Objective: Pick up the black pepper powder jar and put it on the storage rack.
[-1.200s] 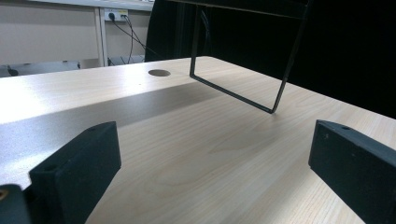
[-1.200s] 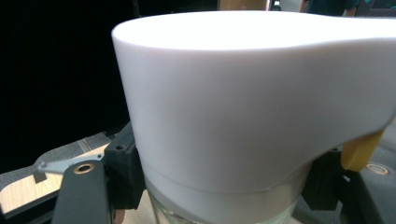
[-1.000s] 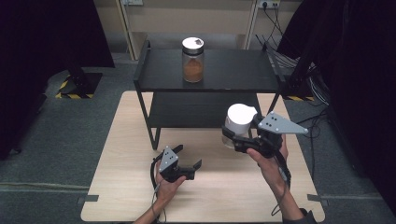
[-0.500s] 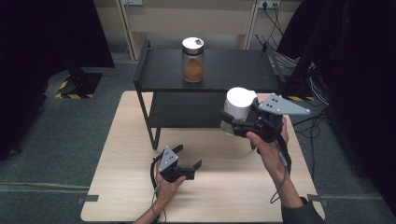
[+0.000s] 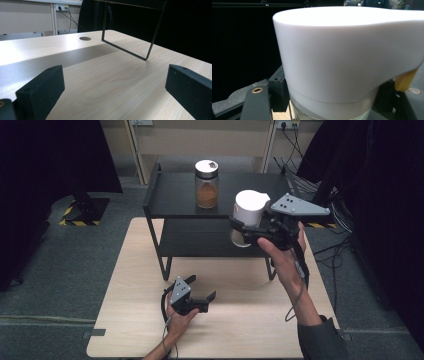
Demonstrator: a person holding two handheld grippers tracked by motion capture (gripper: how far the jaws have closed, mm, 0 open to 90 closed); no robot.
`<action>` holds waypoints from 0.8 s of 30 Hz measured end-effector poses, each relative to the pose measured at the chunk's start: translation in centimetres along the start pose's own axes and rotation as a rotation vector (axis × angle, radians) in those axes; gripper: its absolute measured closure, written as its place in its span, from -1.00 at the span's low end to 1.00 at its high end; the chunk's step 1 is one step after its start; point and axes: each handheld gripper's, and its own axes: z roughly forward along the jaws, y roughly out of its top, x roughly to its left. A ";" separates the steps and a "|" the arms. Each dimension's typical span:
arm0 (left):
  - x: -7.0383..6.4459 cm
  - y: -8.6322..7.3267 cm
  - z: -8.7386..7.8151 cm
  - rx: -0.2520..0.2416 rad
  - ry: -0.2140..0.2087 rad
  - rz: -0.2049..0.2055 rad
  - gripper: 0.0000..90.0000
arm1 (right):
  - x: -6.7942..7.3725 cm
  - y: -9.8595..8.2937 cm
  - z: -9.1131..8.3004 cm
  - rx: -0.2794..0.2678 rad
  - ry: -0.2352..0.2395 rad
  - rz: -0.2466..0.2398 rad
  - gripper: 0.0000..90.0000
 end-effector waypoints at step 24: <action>0.0 0.0 0.0 0.002 0.001 0.007 -0.96 | -1.4 4.5 4.0 0.036 -0.128 0.045 -0.31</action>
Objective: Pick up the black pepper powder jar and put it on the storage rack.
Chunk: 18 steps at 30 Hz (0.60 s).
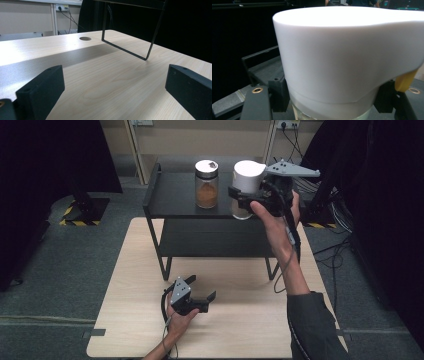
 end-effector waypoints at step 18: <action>0.0 0.0 0.0 0.000 -0.001 0.003 -0.96 | -0.2 1.0 2.7 0.012 -0.092 0.024 -0.31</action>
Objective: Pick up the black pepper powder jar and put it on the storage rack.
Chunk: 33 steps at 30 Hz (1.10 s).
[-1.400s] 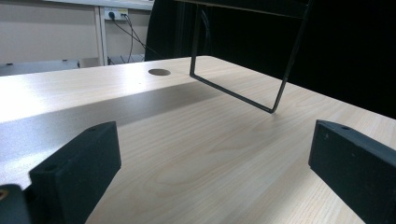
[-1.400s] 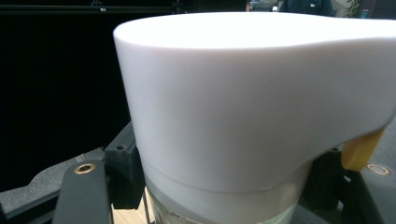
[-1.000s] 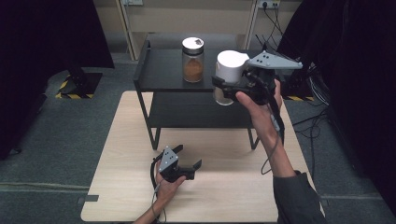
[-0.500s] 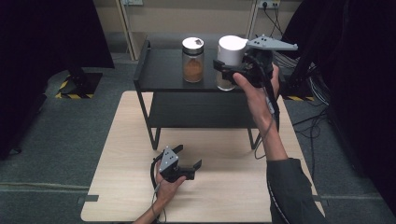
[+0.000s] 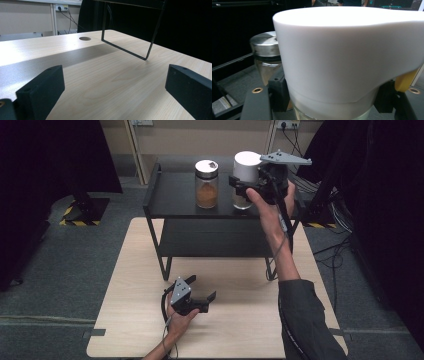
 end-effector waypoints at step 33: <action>0.1 0.0 0.0 0.002 -0.003 -0.002 -0.96 | -0.4 -0.3 2.5 0.007 -0.053 0.015 -0.32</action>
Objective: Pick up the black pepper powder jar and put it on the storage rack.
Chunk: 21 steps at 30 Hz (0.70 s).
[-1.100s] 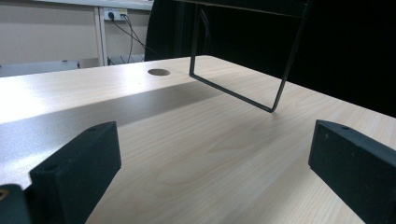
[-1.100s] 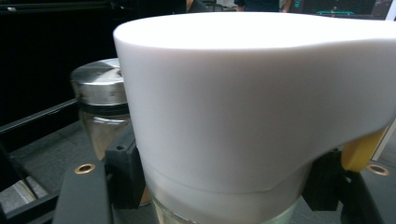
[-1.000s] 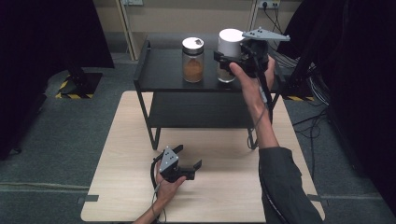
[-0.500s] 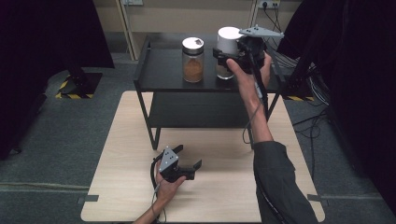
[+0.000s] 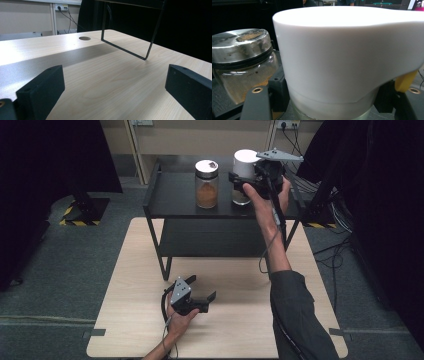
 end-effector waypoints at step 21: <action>-0.1 0.0 0.0 0.002 0.000 0.004 -0.96 | -1.4 -1.7 -1.2 -0.062 0.046 0.007 -0.99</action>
